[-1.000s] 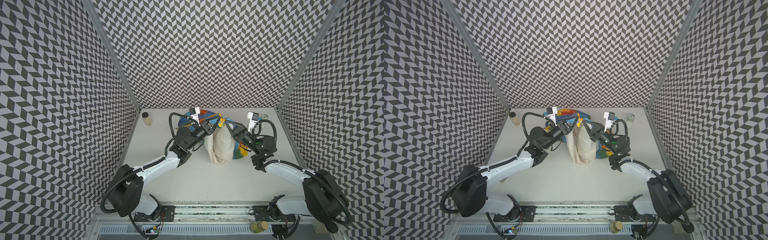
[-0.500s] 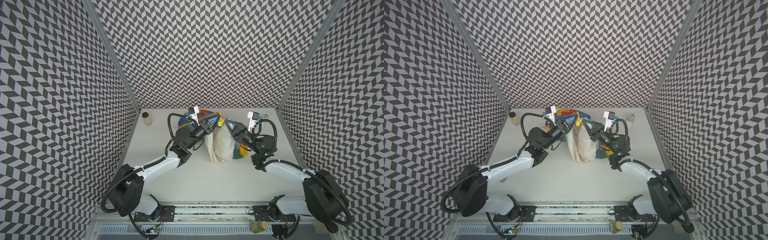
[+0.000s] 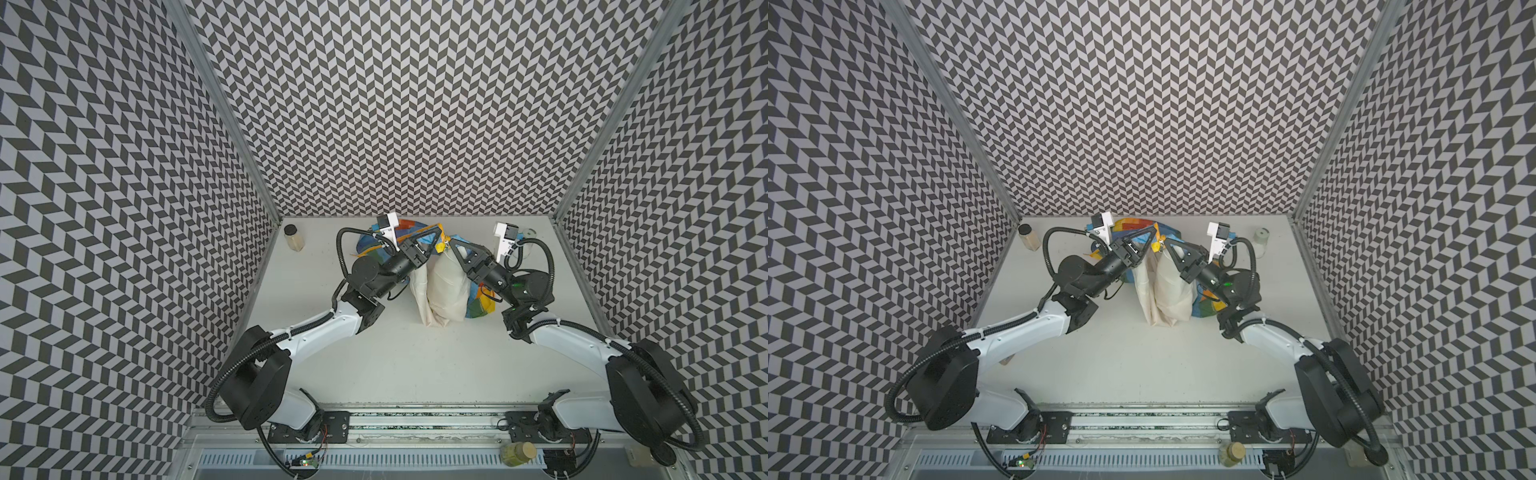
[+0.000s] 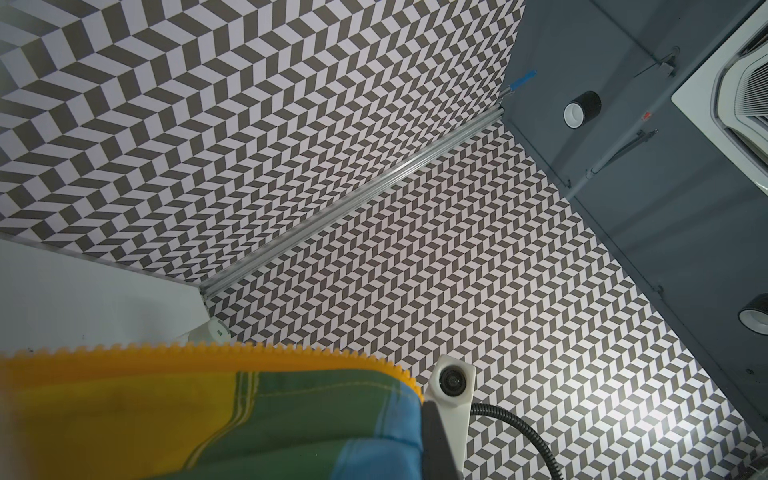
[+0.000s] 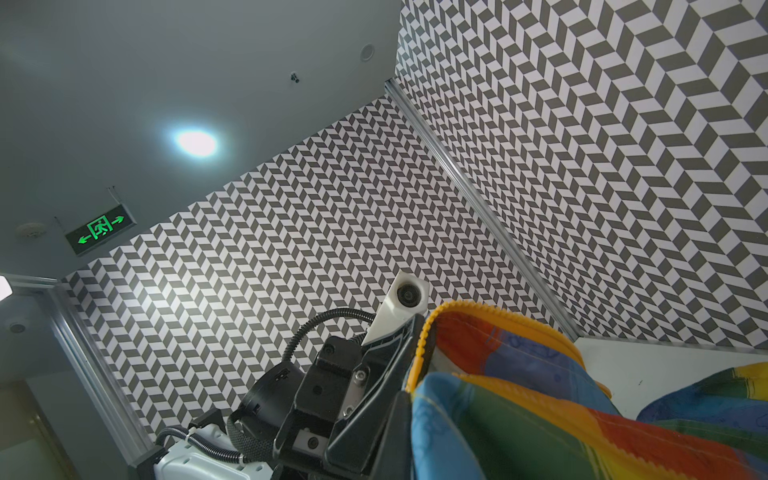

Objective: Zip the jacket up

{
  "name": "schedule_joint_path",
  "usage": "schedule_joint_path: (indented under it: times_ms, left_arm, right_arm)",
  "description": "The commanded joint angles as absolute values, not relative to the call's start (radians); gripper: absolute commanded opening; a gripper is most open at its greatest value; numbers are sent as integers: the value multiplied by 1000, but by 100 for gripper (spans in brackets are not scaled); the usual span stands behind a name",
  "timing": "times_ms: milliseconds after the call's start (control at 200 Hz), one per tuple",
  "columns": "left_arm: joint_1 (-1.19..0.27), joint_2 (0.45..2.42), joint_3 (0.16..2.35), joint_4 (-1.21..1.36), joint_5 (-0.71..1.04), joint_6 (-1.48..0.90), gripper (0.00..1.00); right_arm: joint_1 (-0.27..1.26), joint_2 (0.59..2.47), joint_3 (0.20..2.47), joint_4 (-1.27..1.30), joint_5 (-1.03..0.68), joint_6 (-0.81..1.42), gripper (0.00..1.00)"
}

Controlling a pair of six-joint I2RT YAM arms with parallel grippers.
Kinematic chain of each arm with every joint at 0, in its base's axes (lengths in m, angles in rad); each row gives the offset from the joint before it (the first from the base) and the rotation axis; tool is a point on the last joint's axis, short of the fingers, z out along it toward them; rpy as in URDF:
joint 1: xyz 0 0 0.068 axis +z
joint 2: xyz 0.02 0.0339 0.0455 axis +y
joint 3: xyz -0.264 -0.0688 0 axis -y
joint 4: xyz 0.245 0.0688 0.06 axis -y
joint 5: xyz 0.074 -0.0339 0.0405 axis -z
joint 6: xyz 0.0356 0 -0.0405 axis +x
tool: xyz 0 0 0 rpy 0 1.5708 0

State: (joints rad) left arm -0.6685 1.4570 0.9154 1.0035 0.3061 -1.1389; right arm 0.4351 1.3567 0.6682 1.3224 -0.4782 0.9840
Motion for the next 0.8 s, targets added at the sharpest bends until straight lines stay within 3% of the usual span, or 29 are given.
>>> schedule_joint_path:
  times_ms: [0, 796]
  left_arm:
    - [-673, 1457, 927, 1071, 305, -1146, 0]
    - [-675, 1466, 913, 1074, 308, -1167, 0]
  right_arm:
    - [444, 1335, 701, 1412, -474, 977, 0]
    - [444, 1320, 701, 1412, -474, 971, 0]
